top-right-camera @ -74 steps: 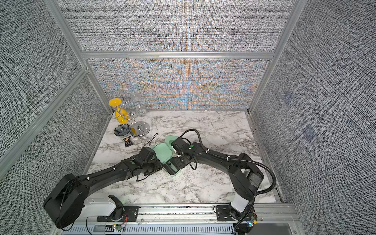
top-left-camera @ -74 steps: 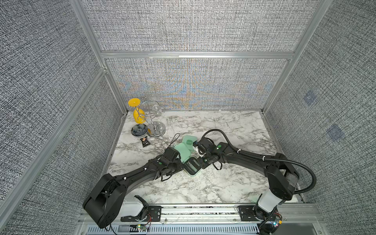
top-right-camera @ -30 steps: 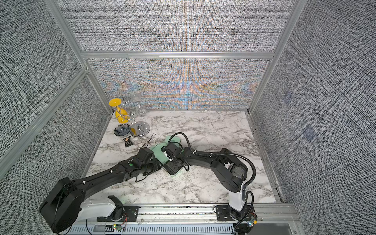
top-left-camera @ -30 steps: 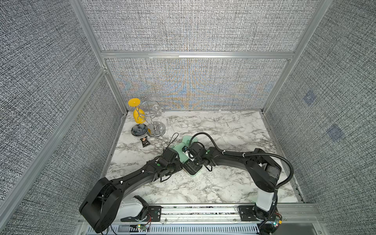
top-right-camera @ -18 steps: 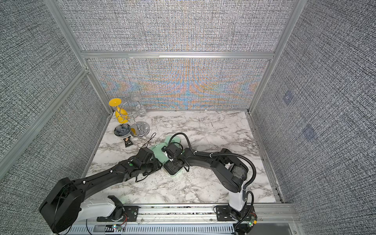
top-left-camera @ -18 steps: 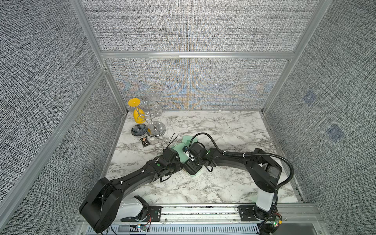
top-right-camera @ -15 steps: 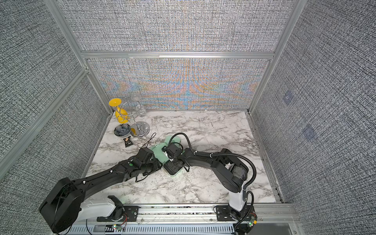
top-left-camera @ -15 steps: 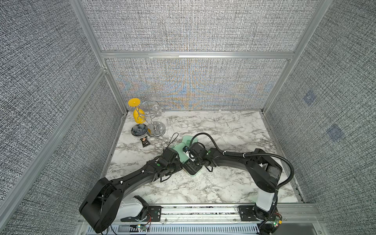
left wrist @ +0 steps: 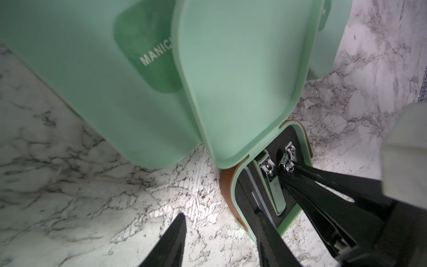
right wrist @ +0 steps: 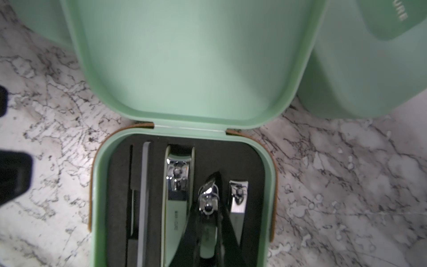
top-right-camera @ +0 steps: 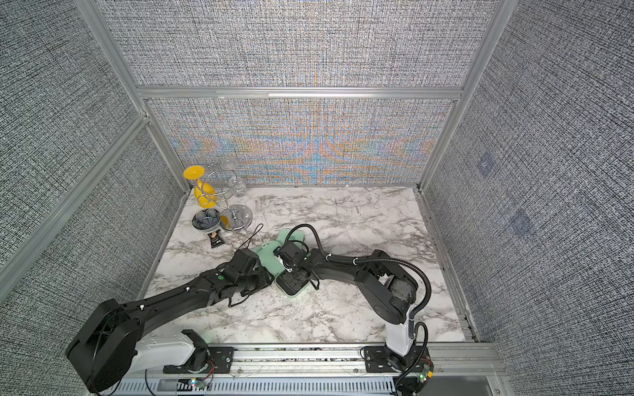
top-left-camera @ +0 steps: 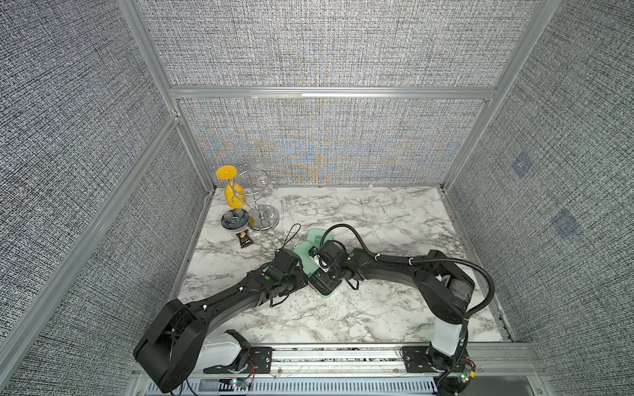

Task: Organize nail clipper sets
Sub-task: Place the nail clipper in the storage box.

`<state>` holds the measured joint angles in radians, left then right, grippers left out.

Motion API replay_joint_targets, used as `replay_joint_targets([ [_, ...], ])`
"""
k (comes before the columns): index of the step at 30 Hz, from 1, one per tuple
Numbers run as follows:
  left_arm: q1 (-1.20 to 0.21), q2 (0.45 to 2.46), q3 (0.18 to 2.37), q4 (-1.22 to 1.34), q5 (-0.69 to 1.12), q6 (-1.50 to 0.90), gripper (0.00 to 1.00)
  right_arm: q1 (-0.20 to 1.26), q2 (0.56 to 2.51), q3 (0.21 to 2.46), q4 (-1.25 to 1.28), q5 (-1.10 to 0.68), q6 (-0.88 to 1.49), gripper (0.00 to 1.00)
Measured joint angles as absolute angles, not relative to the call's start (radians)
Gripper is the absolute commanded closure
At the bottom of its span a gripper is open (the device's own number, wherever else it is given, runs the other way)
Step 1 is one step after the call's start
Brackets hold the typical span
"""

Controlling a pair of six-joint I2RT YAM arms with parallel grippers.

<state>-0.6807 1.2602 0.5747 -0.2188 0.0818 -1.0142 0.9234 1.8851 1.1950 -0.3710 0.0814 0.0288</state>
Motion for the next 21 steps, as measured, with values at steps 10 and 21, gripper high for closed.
replay_joint_targets([
  [10,-0.681,1.26,0.575,-0.219,0.082,-1.014,0.49,0.925,1.925,1.231,-0.404,0.093,0.047,0.96],
  [21,-0.681,1.26,0.575,-0.219,0.082,-1.014,0.49,0.925,1.926,1.248,-0.43,0.098,0.054,0.78],
])
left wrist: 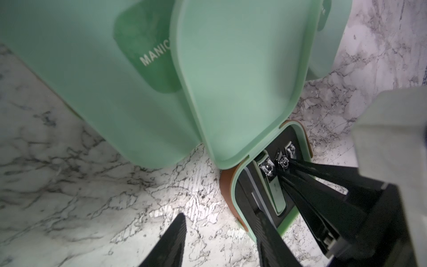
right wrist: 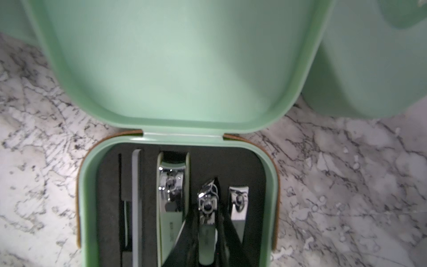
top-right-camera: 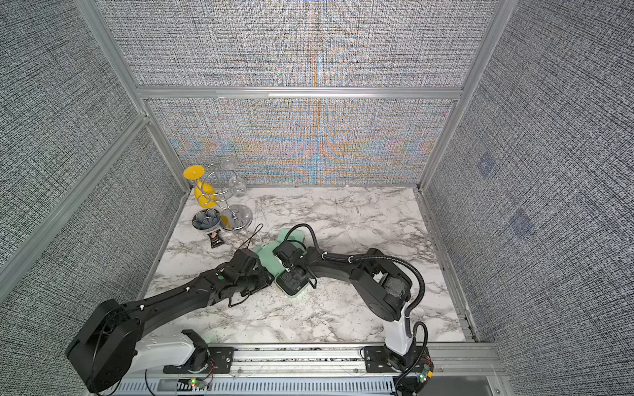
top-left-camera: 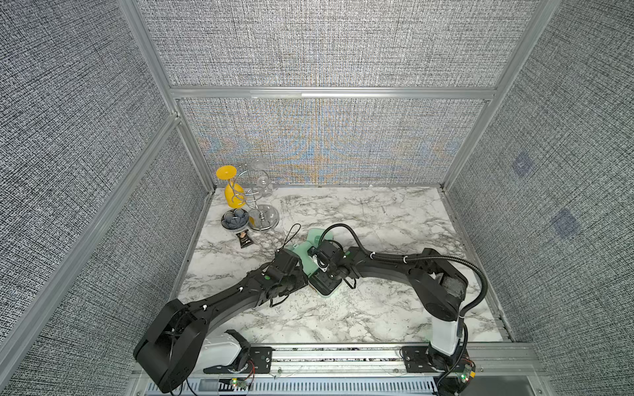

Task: Organize nail clipper sets
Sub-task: Place the nail clipper in the storage box.

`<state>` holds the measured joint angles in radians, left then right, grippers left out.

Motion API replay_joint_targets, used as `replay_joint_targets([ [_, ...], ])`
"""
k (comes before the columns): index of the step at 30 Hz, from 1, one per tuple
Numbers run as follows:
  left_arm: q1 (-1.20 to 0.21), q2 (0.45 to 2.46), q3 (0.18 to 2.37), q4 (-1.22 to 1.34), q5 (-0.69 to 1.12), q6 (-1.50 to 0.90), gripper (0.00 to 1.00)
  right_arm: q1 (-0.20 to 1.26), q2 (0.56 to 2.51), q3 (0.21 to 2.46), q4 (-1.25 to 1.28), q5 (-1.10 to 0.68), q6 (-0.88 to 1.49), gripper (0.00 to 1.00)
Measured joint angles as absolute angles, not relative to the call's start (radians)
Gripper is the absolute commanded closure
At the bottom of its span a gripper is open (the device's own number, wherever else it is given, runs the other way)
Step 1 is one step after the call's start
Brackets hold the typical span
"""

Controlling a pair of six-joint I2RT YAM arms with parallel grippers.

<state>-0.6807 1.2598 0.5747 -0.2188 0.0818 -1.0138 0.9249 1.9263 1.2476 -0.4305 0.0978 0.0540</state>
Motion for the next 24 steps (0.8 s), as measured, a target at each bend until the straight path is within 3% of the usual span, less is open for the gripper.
replay_joint_targets([
  [13,-0.681,1.259,0.575,-0.219,0.082,-1.013,0.49,0.923,1.909,1.253,-0.452,0.099,0.054,0.73],
  [24,-0.681,1.259,0.575,-0.219,0.082,-1.013,0.49,0.923,1.904,1.248,-0.463,0.089,0.069,0.78],
])
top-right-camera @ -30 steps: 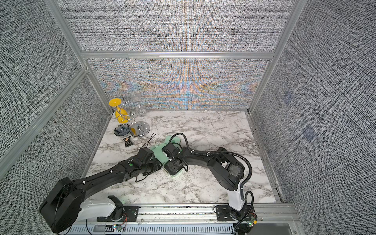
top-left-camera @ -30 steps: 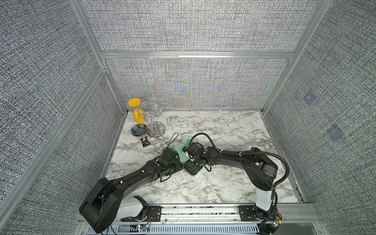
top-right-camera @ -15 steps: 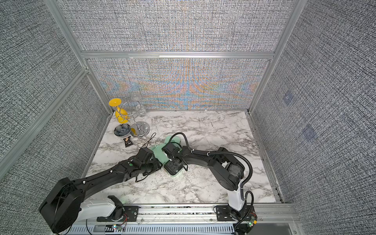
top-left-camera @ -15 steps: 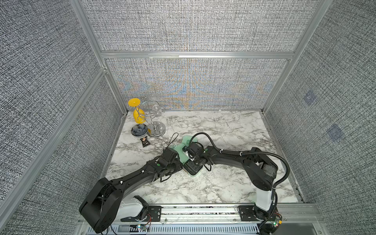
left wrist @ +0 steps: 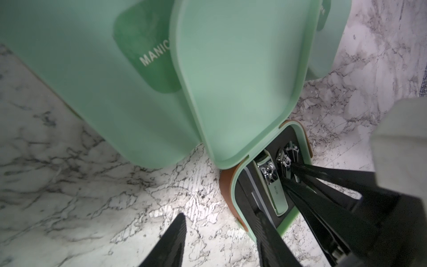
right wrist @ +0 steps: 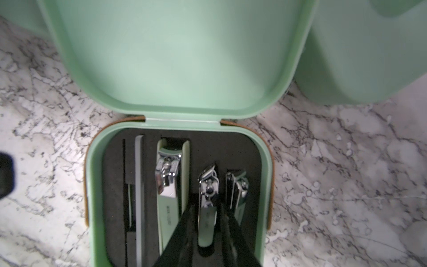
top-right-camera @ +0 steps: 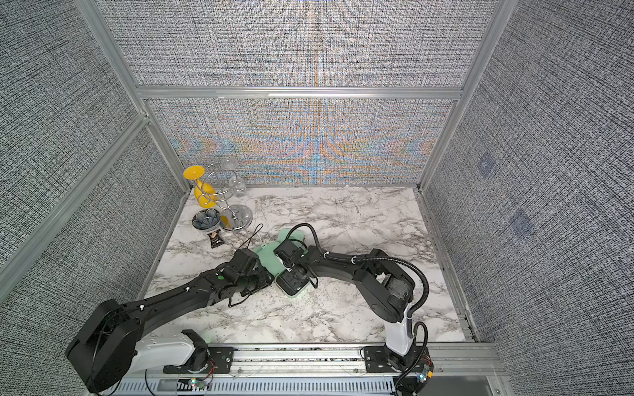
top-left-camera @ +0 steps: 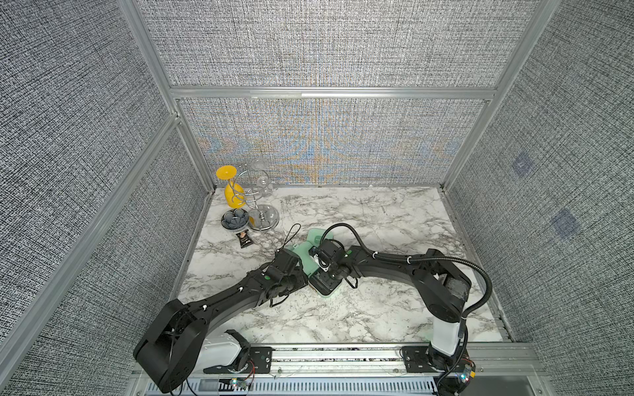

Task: Organize nail clipper sets
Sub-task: Place the nail clipper in the storage box, then adjust the nail clipper in the storage box.

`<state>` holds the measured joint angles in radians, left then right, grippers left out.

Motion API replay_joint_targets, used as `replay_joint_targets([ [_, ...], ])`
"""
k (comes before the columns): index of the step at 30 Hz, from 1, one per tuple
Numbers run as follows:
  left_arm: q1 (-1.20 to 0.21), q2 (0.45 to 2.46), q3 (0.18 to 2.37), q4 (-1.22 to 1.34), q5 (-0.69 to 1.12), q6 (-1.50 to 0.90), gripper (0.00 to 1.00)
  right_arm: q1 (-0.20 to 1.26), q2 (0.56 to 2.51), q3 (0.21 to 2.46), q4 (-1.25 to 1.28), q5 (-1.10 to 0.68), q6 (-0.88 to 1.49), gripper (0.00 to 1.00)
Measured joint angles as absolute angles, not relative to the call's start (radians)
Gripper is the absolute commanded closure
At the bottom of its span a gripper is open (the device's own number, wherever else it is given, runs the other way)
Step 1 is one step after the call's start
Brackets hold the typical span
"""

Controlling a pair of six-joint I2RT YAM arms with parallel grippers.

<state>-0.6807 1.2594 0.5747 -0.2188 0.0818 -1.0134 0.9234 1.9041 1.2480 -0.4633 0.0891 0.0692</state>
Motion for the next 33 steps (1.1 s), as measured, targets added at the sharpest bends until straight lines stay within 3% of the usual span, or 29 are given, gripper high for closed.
replay_joint_targets([
  [7,-0.681,1.254,0.575,-0.219,0.082,-1.014,0.49,0.923,1.908,1.245,-0.46,0.067,0.086,0.92],
  [19,-0.681,1.254,0.575,-0.219,0.082,-1.014,0.49,0.923,1.856,1.242,-0.491,0.047,0.095,0.87],
  [33,-0.681,1.253,0.572,-0.219,0.082,-1.014,0.49,0.923,1.865,1.251,-0.501,0.035,0.096,0.89],
])
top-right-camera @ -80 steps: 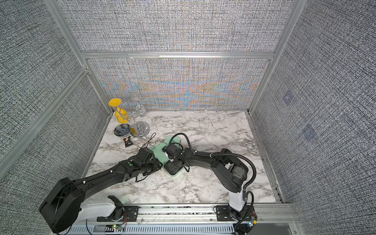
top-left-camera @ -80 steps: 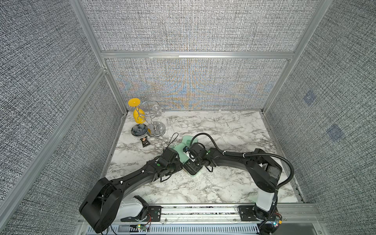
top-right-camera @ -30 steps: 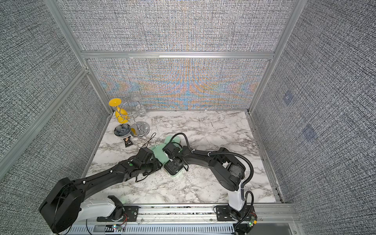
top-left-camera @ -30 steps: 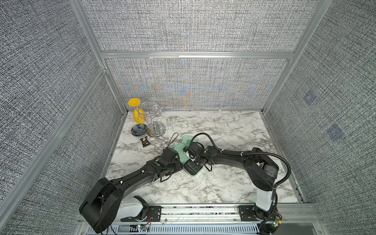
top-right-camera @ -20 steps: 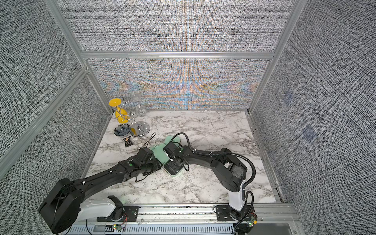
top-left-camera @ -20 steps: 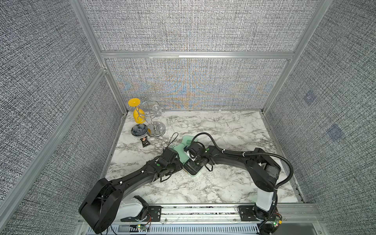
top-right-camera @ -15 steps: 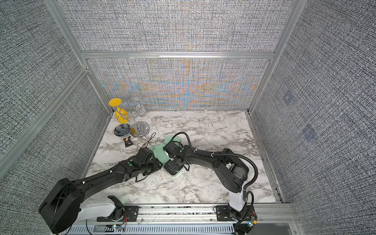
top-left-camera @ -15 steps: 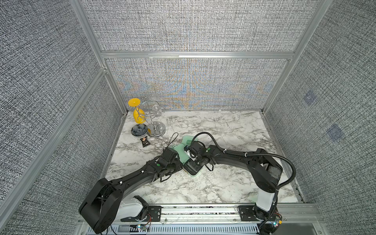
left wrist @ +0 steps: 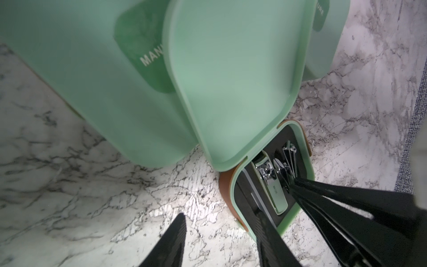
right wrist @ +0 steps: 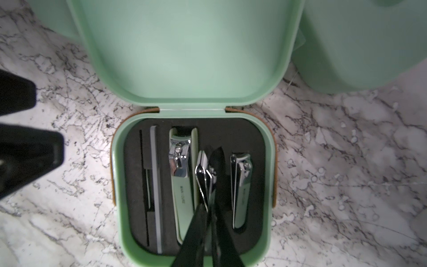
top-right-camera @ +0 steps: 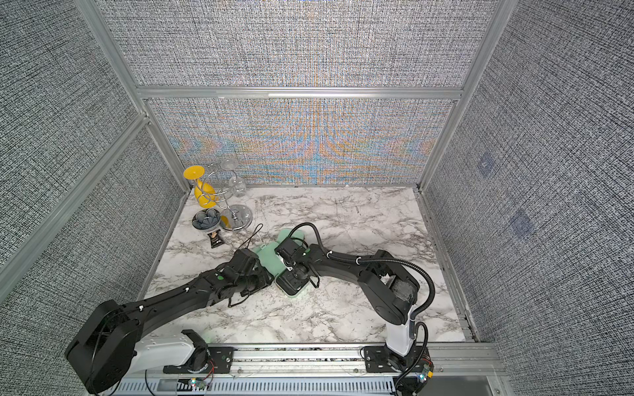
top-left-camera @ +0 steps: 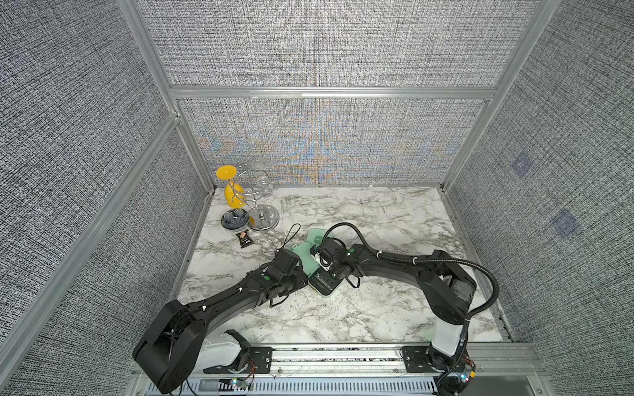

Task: Organize nail clipper sets
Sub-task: Adjust the nail clipper in the storage box.

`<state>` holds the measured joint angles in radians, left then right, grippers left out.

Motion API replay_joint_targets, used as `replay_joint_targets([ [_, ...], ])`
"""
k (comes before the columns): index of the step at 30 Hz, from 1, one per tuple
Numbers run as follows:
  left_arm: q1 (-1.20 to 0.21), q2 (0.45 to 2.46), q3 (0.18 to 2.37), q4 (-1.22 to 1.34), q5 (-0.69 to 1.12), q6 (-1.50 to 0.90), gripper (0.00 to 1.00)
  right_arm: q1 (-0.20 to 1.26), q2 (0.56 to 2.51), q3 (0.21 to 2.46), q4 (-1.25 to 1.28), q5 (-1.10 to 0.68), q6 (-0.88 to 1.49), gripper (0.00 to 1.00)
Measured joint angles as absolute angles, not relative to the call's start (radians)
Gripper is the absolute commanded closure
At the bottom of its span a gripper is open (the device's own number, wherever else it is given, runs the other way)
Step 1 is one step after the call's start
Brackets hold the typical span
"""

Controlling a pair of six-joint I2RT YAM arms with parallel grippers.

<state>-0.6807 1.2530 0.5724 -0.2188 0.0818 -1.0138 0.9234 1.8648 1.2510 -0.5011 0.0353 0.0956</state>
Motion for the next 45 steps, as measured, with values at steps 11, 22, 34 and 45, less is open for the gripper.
replay_joint_targets([
  [11,-0.681,1.247,0.572,-0.219,0.081,-1.014,0.49,0.923,1.887,1.249,-0.49,0.036,0.109,0.91],
  [22,-0.681,1.242,0.57,-0.219,0.081,-1.014,0.49,0.932,1.898,1.245,-0.477,0.054,0.133,0.92],
  [34,-0.681,1.242,0.569,-0.219,0.081,-1.014,0.49,0.934,1.914,1.242,-0.461,0.06,0.112,0.87],
  [45,-0.681,1.248,0.569,-0.219,0.082,-1.014,0.49,0.932,1.897,1.262,-0.5,0.062,0.097,0.82],
])
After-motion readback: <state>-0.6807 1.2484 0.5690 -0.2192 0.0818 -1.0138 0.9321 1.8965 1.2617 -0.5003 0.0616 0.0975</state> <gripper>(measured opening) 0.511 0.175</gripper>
